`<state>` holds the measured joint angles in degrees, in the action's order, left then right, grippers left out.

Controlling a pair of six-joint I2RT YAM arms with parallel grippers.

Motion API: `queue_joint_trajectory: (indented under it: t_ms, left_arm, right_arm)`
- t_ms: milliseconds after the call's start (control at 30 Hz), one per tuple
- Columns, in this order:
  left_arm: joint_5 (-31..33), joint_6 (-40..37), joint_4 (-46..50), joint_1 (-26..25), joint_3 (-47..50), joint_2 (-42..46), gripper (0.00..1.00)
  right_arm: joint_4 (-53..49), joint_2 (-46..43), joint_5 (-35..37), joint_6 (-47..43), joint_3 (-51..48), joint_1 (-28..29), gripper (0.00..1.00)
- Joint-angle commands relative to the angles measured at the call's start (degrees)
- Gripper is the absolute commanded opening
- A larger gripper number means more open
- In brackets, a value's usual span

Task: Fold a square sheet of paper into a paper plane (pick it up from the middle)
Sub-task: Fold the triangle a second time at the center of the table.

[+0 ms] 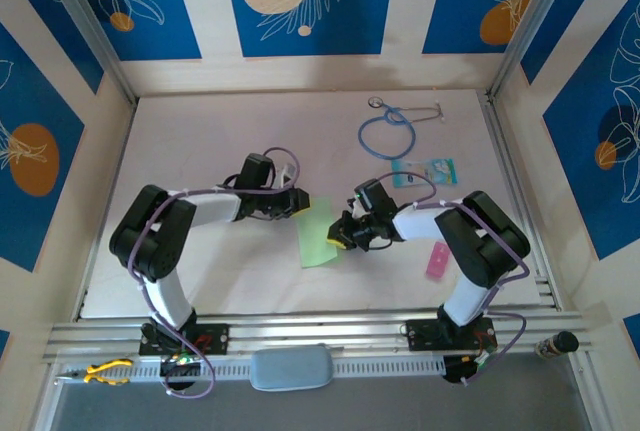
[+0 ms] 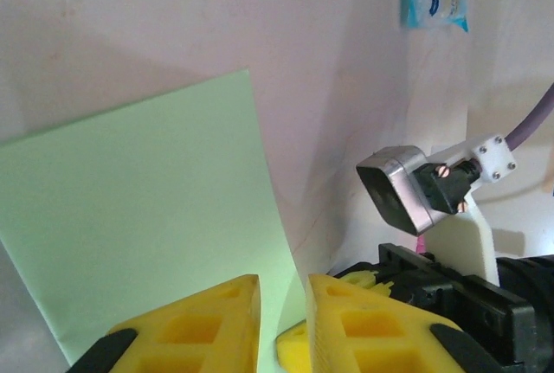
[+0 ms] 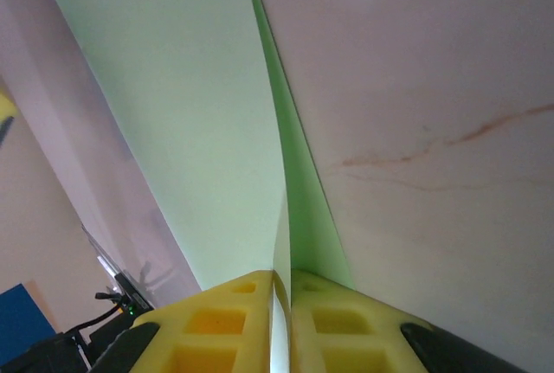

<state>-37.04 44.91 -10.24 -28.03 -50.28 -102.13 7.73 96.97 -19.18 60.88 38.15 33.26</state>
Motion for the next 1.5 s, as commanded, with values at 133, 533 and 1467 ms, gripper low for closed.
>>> queue_joint_trajectory:
  t_ms: [133, 533, 1467]
  left_arm:
    - [0.68, 0.21, -0.29, -2.02, 0.74, -4.18, 0.18]
    - [2.02, 1.33, -2.71, -2.91, 3.08, -7.65, 0.11]
    - [0.58, -3.16, 0.67, -2.90, -1.97, -7.26, 0.16]
  right_arm:
    - [5.09, -1.31, 6.97, 5.43, -2.75, 1.04, 0.11]
    - [6.53, -2.13, 5.09, 4.16, -3.01, 1.64, 0.13]
    - [-3.51, 4.11, -4.84, -8.80, 5.10, -4.73, 0.13]
